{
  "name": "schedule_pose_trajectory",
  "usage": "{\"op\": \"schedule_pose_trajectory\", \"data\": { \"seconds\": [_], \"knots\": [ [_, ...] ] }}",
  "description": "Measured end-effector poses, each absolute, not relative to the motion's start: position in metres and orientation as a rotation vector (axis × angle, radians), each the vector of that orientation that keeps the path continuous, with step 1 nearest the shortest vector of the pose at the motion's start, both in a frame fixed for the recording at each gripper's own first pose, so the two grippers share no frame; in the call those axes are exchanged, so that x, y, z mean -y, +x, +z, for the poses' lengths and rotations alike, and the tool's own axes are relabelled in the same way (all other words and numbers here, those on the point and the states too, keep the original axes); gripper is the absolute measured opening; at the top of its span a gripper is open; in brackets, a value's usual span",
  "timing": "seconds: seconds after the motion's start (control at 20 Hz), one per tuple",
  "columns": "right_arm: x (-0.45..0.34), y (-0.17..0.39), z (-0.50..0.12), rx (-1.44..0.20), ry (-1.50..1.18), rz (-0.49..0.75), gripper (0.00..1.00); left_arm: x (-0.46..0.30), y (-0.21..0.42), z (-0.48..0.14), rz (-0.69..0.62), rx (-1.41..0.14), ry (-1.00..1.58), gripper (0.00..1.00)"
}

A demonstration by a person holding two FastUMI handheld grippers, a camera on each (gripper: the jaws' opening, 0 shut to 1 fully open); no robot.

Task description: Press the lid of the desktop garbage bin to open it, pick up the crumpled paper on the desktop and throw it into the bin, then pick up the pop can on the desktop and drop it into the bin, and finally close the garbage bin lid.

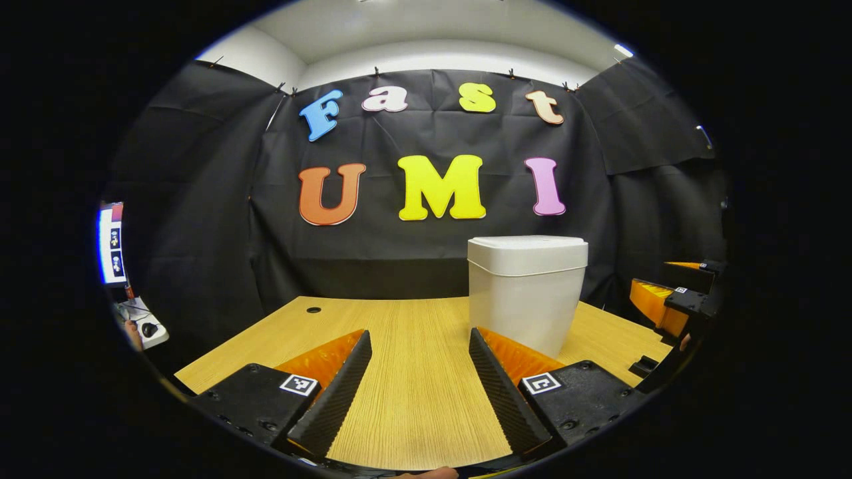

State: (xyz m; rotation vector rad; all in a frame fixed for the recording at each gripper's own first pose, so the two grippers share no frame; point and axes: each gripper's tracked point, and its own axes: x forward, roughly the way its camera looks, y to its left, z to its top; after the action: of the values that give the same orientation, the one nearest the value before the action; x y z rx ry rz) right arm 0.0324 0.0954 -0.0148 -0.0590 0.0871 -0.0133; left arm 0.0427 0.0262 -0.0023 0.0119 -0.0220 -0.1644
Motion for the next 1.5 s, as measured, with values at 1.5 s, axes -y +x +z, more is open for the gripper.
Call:
{"op": "schedule_pose_trajectory", "data": {
  "seconds": [1.5],
  "knots": [
    [-0.083,0.021,-0.036,-0.12,-0.072,0.017,0.95,-0.029,0.048,-0.001,-0.14,0.029,0.021,0.95]
  ]
}}
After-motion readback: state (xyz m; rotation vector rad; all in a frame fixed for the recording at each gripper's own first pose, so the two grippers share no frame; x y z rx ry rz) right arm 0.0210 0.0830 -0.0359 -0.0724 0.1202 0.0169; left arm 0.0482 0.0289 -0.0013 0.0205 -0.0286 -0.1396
